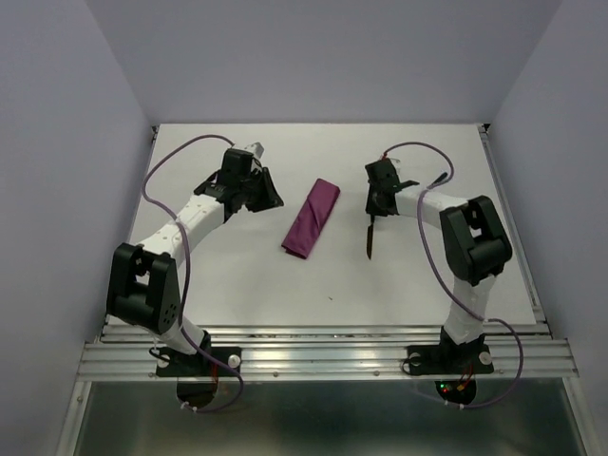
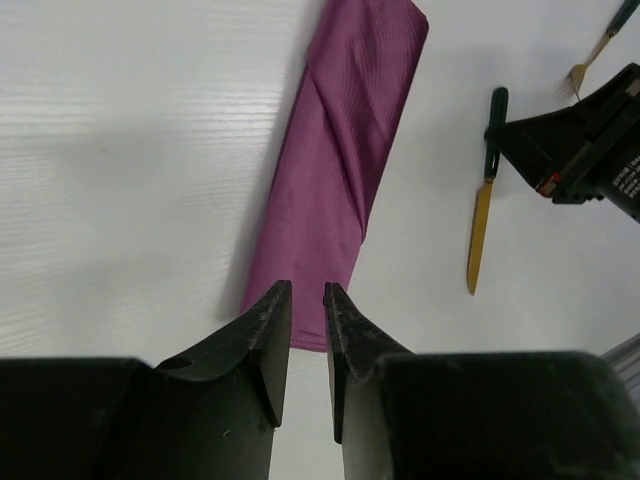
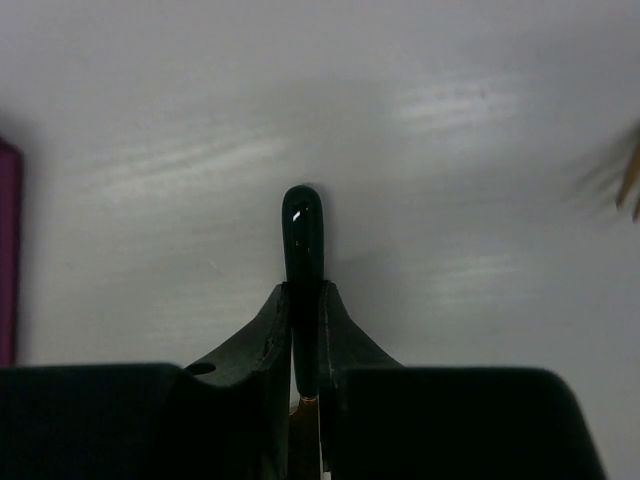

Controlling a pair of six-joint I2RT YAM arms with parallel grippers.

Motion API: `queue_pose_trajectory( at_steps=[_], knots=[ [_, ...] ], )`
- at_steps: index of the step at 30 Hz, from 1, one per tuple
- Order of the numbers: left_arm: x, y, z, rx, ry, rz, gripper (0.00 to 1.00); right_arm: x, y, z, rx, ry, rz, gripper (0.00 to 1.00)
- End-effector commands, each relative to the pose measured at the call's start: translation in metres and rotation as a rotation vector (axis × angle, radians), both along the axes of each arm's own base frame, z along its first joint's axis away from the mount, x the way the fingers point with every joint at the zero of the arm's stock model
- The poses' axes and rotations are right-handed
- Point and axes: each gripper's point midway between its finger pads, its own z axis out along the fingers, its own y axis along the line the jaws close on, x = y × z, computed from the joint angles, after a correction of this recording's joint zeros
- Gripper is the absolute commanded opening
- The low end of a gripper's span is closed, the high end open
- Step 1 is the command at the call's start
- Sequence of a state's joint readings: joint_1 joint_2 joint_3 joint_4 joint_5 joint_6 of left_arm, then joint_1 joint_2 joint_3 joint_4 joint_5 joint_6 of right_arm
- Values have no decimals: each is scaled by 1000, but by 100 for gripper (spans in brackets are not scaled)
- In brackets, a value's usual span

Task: Fold the napkin into a case and place the utensils inside
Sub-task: Move the knife to the center of the board, then pick up the knife from the center of the board.

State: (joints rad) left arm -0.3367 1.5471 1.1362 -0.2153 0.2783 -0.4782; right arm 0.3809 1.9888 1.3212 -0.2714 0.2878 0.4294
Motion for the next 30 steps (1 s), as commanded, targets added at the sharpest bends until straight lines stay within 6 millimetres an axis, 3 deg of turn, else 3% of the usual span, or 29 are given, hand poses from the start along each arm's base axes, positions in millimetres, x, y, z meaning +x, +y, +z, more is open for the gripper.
queue_pose_trajectory(
  at_steps=[1,3,6,8,9,10,11,13,14,15,17,18,20,21,22,24,25,30],
  knots=[
    [-8,-19,24,28,-80,-36,31,-48,-2,-2,158,45,-144,1],
    [-16,-38,24,46,-86,-63,31,-66,0,-6,196,64,-176,1],
    [-22,-56,19,44,-75,-88,35,-73,11,12,280,34,-170,8],
    [-31,-74,17,41,-71,-117,39,-81,19,15,324,31,-168,19],
    [-32,-79,14,46,-63,-126,43,-82,22,25,352,19,-159,34],
    [-37,-90,15,39,-66,-144,45,-84,21,28,356,16,-161,41],
    [-39,-97,10,43,-54,-155,47,-82,15,39,339,-20,-181,51],
    [-46,-118,11,35,-58,-194,47,-83,0,48,268,-45,-193,59],
    [-49,-126,10,35,-57,-212,48,-77,-16,56,220,-83,-230,61],
    [-52,-142,-5,60,-29,-236,51,-75,-35,63,175,-108,-261,66],
    [-54,-155,-1,58,-39,-255,51,-76,-47,68,148,-117,-266,66],
    [-55,-163,-13,69,-14,-260,51,-76,-68,66,126,-115,-312,66],
    [-54,-181,-9,59,-20,-267,51,-80,-89,68,113,-119,-338,67],
    [-61,-194,-23,72,9,-279,50,-85,-108,61,105,-102,-378,67],
    [-54,-204,-15,70,-7,-255,49,-87,-116,61,99,-102,-385,67],
    [-67,-217,-43,134,64,-255,48,-92,-127,62,100,-103,-398,67],
    [-61,-225,-38,139,43,-220,48,-96,-136,59,96,-95,-417,68],
    [-68,-230,-73,191,98,-142,49,-103,-134,57,112,-83,-391,68]
  ],
)
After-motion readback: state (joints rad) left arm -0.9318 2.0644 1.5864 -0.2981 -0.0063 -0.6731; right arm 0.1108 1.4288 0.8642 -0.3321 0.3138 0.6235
